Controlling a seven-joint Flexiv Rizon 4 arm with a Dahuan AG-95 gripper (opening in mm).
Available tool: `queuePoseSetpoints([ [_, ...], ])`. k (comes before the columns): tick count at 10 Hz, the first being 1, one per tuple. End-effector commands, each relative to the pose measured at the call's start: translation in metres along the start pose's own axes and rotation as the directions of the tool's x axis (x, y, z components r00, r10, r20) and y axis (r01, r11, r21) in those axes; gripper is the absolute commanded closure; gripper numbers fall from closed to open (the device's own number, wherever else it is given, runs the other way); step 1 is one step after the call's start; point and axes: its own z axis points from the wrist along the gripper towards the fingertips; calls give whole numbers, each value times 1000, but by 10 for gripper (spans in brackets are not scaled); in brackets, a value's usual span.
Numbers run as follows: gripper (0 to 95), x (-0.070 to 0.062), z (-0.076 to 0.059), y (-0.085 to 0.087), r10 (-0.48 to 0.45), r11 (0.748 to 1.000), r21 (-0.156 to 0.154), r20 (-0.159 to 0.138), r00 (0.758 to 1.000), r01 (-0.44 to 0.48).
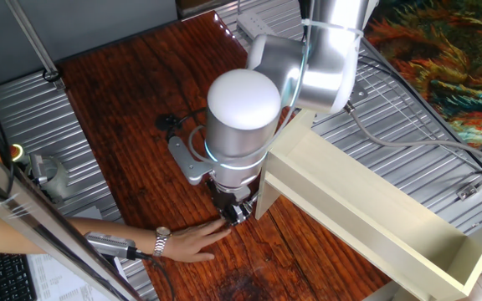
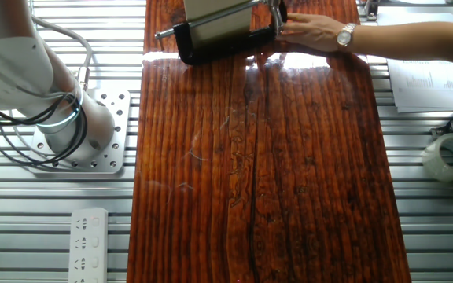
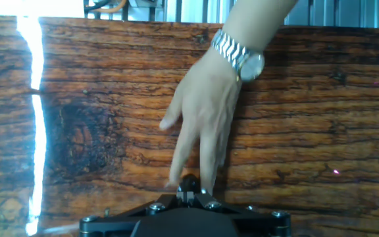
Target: Turn off the water tap
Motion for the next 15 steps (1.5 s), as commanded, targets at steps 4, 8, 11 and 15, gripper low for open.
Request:
queuePoseSetpoints([
  [4,950,3,2,-4,0,1000,12,11,1000,0],
  [8,950,-3,9,-10,-12,1000,16,27,1000,12],
  [11,950,-3,7,-12,-20,999,26,29,999,20],
  [15,950,-4,3,-22,-58,998,38,29,998,57],
])
